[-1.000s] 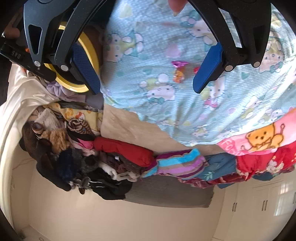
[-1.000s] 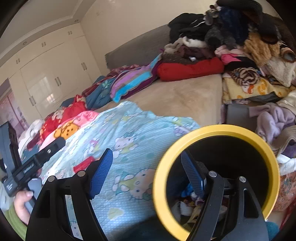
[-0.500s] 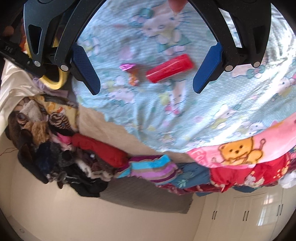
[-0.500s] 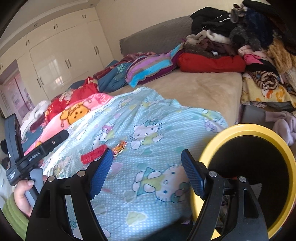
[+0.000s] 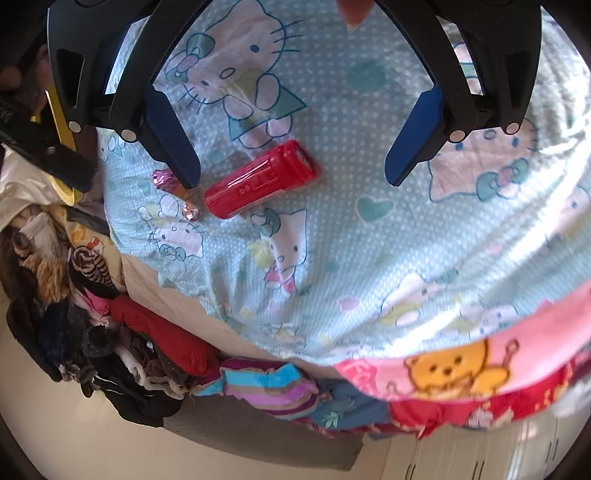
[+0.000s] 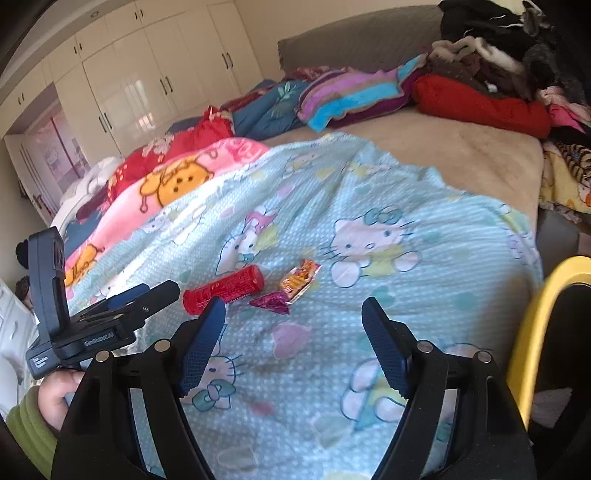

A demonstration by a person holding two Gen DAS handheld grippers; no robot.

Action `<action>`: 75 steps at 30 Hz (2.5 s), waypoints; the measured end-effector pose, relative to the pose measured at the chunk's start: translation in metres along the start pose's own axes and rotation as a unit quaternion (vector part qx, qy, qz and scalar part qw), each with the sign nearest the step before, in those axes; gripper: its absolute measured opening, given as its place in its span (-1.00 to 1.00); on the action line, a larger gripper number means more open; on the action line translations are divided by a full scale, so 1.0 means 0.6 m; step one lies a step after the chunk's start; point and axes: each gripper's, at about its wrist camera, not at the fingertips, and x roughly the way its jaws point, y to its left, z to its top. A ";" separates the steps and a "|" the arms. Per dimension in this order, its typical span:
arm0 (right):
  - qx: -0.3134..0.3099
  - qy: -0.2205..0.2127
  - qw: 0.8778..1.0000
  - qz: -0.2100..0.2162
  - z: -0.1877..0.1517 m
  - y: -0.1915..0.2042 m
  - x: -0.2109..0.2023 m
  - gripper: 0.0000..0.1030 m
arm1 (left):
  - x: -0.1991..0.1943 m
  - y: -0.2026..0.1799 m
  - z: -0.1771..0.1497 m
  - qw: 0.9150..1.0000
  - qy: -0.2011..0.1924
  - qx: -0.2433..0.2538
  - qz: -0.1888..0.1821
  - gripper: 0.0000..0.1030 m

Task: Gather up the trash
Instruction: 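Grasp the red tube with the left tool while the right tool grasps the orange snack packet, then carry the red tube and orange snack packet over the bin with both tools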

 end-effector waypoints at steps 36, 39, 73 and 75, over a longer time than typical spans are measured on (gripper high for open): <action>0.074 0.035 0.997 0.010 -0.066 -0.080 -0.055 -0.57 | 0.033 -0.099 -0.038 0.996 0.050 0.047 -0.064 -0.34; 0.079 0.023 0.997 0.009 -0.062 -0.087 -0.072 -0.57 | 0.027 -0.127 -0.042 0.995 0.046 0.067 -0.057 -0.38; 0.135 -0.085 0.986 -0.049 -0.058 -0.229 -0.267 -0.57 | -0.098 -0.356 -0.012 0.982 -0.028 0.141 -0.123 -0.44; 0.141 -0.090 0.984 -0.055 -0.061 -0.241 -0.276 -0.57 | -0.104 -0.369 -0.016 0.980 -0.030 0.148 -0.129 -0.44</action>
